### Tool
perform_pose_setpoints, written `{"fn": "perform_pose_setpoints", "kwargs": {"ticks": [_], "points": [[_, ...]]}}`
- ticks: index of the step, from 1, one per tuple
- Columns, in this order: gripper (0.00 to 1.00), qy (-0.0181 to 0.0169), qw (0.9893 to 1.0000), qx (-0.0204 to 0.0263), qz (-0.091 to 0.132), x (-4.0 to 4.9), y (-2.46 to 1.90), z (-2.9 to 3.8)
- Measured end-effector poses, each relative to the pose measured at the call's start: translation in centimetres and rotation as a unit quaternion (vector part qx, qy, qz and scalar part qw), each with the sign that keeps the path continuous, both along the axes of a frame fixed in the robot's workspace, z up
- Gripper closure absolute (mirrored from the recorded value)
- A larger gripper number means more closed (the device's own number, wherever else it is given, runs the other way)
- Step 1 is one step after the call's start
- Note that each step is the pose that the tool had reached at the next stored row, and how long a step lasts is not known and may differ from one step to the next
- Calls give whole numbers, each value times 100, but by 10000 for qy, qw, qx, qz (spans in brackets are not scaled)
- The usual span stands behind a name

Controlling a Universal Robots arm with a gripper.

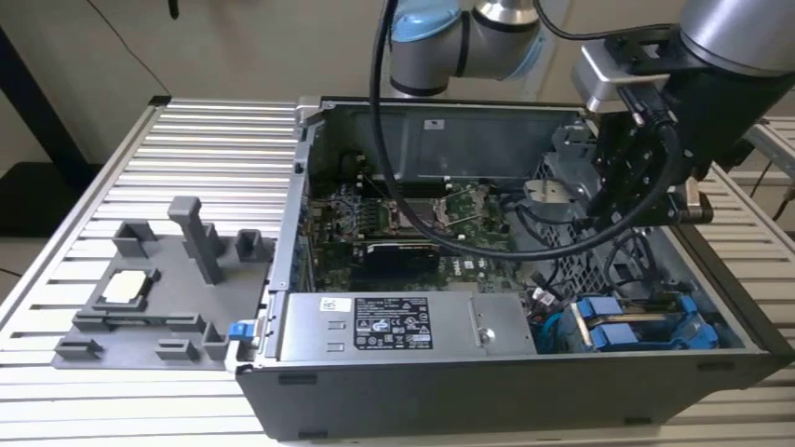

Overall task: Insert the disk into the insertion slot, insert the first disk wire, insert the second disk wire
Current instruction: 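Insert the first disk wire, then insert the second disk wire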

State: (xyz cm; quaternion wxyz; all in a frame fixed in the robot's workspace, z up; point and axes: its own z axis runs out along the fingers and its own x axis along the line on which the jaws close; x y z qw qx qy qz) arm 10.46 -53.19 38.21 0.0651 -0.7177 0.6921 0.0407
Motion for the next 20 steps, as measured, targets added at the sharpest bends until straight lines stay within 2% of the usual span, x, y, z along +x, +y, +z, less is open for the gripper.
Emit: {"fn": "perform_pose_setpoints", "kwargs": {"ticks": [3,8,16,19,20], "points": [[73,-2,10000,0,12,-63,0,-7],[73,-11,10000,-2,28,-109,0,-49],[73,-14,10000,6,31,-118,0,-70],[76,-13,10000,10,31,-119,0,-70],[83,-14,10000,12,31,-118,0,-70]]}}
